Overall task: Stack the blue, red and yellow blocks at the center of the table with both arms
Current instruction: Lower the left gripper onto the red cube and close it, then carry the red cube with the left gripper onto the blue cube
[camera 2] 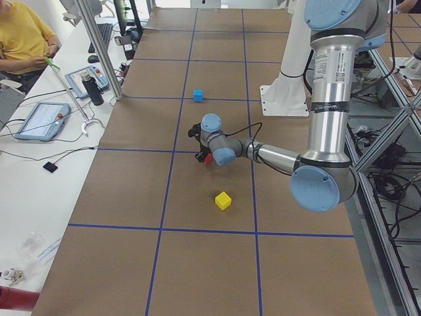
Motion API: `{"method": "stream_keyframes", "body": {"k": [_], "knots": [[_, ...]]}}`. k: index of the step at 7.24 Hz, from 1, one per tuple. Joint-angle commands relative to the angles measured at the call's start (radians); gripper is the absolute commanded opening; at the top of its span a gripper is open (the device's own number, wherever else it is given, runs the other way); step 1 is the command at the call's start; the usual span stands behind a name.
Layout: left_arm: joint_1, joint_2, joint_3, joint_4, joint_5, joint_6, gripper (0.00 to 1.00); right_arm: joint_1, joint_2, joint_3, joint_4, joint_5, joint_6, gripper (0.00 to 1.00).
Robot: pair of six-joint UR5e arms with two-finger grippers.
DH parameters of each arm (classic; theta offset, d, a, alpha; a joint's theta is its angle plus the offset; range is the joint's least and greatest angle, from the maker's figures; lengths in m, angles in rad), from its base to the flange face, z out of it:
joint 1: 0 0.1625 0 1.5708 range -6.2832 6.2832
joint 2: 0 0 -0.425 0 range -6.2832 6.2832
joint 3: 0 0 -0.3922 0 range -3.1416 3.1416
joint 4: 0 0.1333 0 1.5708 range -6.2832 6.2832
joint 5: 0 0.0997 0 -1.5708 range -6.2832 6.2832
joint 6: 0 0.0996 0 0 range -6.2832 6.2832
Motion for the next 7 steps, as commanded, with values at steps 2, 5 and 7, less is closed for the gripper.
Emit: {"method": "stream_keyframes", "body": {"k": [2,5,7], "knots": [[-0.013,-0.078,-0.071,0.125,0.002,-0.058,0.0,0.032,-0.032,-0.031,-0.004,-0.012,0.02,1.0],[-0.001,-0.452,-0.091,0.574,0.01,-0.281,0.0,0.037,-0.08,-0.078,-0.001,-0.01,0.017,1.0],[0.082,-0.618,-0.074,0.72,0.034,-0.488,0.0,0.037,-0.075,-0.083,-0.001,-0.012,0.02,1.0]]}}
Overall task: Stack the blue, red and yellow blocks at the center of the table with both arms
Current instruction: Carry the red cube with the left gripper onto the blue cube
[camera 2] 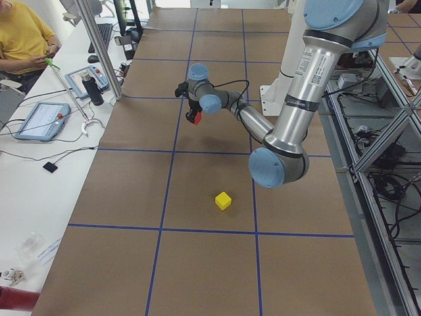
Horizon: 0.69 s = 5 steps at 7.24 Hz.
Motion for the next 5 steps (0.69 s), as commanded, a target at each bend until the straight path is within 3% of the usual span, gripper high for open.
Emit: {"method": "stream_keyframes", "body": {"k": [1,3,5], "knots": [[0.098,-0.178,0.078,0.086,0.09,-0.272,0.0,0.0,0.006,-0.005,0.0,0.0,0.002,1.0],[0.142,-0.336,0.254,0.086,0.131,-0.427,0.0,0.0,0.009,-0.005,0.0,0.0,0.002,1.0],[0.159,-0.381,0.33,0.084,0.177,-0.449,0.0,0.0,0.009,-0.005,0.0,0.001,0.002,1.0]]}}
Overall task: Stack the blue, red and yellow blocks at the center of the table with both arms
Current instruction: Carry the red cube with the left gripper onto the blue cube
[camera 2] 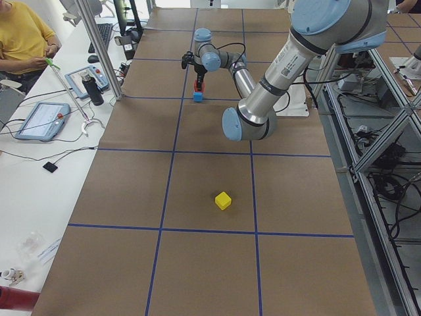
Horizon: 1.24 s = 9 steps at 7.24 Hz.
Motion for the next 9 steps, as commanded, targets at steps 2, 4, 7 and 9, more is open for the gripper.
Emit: {"method": "stream_keyframes", "body": {"k": [2,4,7,9], "knots": [[0.014,-0.089,0.135,-0.008,0.023,-0.047,0.0,0.0,0.0,0.0,0.0,-0.001,0.0,1.0],[0.019,-0.089,0.148,-0.015,0.06,-0.038,0.11,0.0,0.002,0.0,0.0,-0.001,0.0,1.0],[0.026,-0.088,0.156,-0.016,0.066,-0.026,0.26,-0.002,0.003,0.0,0.0,-0.001,0.0,1.0],[0.038,-0.089,0.156,-0.016,0.066,-0.026,0.33,0.0,0.003,0.0,0.0,-0.001,0.0,1.0]]}}
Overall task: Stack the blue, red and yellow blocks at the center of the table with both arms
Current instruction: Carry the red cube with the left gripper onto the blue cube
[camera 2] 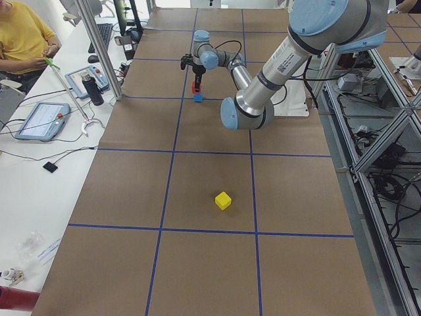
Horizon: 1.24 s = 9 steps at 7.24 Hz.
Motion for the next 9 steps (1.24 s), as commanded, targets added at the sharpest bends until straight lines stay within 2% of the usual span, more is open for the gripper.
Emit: {"method": "stream_keyframes", "body": {"k": [1,9], "knots": [[0.008,-0.001,0.001,0.0,0.0,0.0,0.35,-0.001,0.0,0.0,0.0,0.0,0.0,1.0],[0.007,-0.001,0.005,0.0,0.008,-0.003,0.41,-0.001,0.0,0.0,0.0,0.0,0.0,1.0]]}}
